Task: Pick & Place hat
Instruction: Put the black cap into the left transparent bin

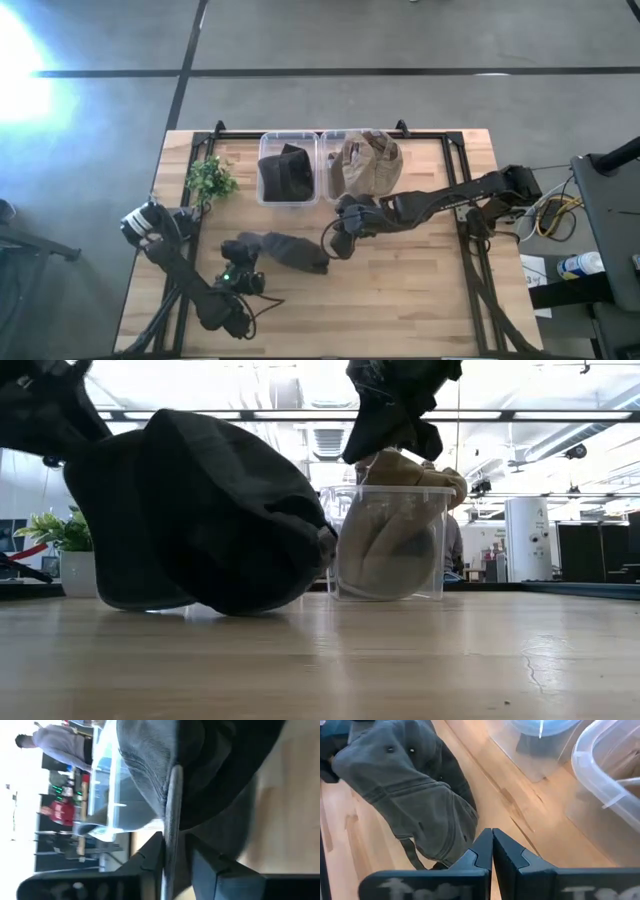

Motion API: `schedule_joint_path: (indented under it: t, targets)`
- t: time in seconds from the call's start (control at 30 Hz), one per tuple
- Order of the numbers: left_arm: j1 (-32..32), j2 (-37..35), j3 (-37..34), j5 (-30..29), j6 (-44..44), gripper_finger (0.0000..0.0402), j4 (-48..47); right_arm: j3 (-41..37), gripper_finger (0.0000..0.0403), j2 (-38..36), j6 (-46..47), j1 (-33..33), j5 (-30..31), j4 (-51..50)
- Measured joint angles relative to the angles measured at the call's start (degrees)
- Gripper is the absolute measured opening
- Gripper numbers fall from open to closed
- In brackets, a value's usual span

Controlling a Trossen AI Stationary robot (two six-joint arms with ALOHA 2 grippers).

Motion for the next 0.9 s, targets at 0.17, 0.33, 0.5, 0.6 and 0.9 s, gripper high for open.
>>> schedule_joint_path:
  t: [0.17, 0.33, 0.5, 0.6, 0.9]
  targets:
    - [-1.26, 0.1, 0.0, 2.7, -2.93, 0.0103, 3.93, -1.13, 0.0009, 0.01, -0.08, -0.06, -0.63, 0.07]
    - [-1.75, 0.1, 0.99, 11.38, -4.99, 0.0134, 3.69, -1.98, 0.0009, 0.01, -0.21, 0.0, -2.05, 0.05]
    - [-3.71, 0.1, 3.39, 19.59, -9.51, 0.0146, 4.02, -2.19, 0.0009, 0.01, -0.22, 0.0, -2.08, 0.05]
    - [-4.78, 0.1, 4.84, 25.1, -11.74, 0.0147, 5.74, -2.25, 0.0009, 0.01, -0.79, 0.0, -2.1, 0.05]
    - [-5.94, -3.3, 6.1, 36.52, -23.09, 0.0147, 13.8, -2.28, 0.0009, 0.01, -1.79, -0.04, -2.1, 0.09]
